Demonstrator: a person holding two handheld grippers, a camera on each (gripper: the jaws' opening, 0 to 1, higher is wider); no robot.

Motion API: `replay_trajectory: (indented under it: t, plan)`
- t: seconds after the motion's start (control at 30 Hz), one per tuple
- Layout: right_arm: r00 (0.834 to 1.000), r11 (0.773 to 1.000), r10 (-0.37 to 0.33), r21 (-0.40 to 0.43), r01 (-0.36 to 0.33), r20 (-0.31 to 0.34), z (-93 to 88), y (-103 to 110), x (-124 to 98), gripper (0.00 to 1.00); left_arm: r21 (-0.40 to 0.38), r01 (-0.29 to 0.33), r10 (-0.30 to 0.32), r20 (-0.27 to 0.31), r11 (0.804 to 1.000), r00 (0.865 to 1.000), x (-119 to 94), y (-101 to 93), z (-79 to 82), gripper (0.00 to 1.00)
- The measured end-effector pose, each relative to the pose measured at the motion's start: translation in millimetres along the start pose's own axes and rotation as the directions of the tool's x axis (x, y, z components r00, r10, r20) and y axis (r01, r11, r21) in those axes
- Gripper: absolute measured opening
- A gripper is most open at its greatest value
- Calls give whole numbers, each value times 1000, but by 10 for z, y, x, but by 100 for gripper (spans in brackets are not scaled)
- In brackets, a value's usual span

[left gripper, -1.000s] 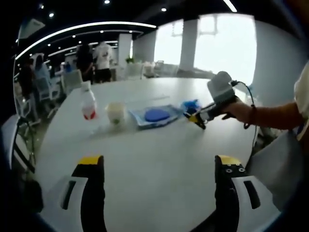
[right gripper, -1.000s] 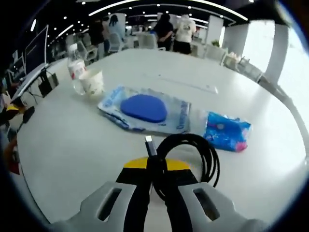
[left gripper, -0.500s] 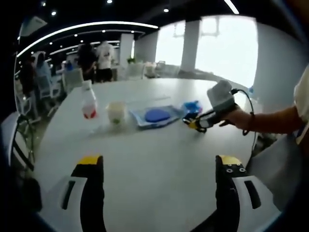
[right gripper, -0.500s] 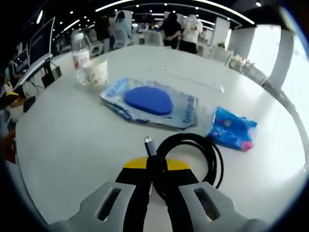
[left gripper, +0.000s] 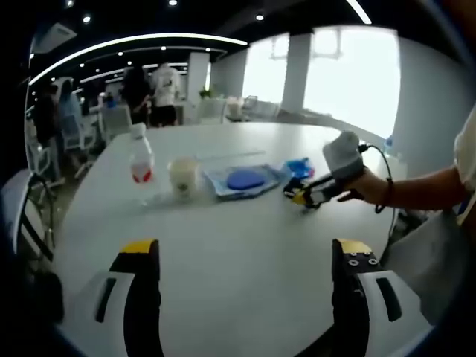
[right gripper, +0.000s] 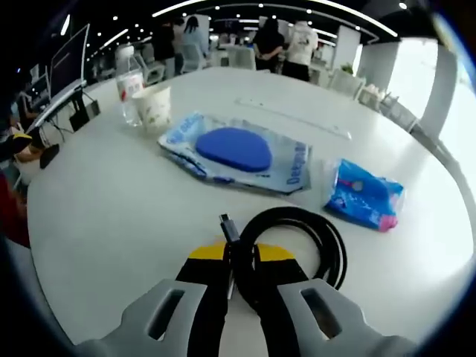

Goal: Arrange the tabletop items into an orderly group along one side of the table until the central work area is clear of visible clutter.

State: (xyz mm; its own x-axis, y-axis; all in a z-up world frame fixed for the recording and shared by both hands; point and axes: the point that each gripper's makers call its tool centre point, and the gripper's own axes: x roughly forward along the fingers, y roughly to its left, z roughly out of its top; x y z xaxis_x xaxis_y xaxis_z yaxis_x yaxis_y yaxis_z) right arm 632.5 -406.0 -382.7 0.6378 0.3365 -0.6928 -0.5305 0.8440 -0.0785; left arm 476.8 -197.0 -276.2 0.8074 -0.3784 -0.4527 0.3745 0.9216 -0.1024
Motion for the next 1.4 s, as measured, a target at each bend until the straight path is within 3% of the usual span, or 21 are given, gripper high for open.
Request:
replay_trajectory:
  t: [0.13,0.43,0.47,0.53,0.6,0.77,1.1,1.4]
  plan:
    - [1000,1000,1,-5,-1,26,92,-16,-27,13,7,2,-2,-3,1000,1000,6,-4,-4,93]
    - [994,995,52,78,-59,96,300,30,-188,43,-11,1,-1,6,1000,1000,2,-21,13,93]
    - [989,986,94,124,-108,112,334,92,-221,45,-10,-3,3,13,1000,1000,-2,-12,26,93]
    - [985,976,108,176,-131,136,386,97,-282,48,-4,-12,12,11,1000,1000,-4,2,26,95]
    - [984,983,97,140,-118,152,439,61,-364,53,5,-20,20,4,1000,1000,-5,12,18,98]
    - [976,980,107,148,-136,188,546,65,-577,61,16,-25,25,6,1000,1000,-10,18,25,99]
    - [965,976,145,129,-176,217,534,121,-946,85,45,-44,44,17,998,999,-18,27,63,99]
    - [949,970,171,125,-210,265,461,131,-1333,94,44,-68,67,22,997,998,-30,56,82,99]
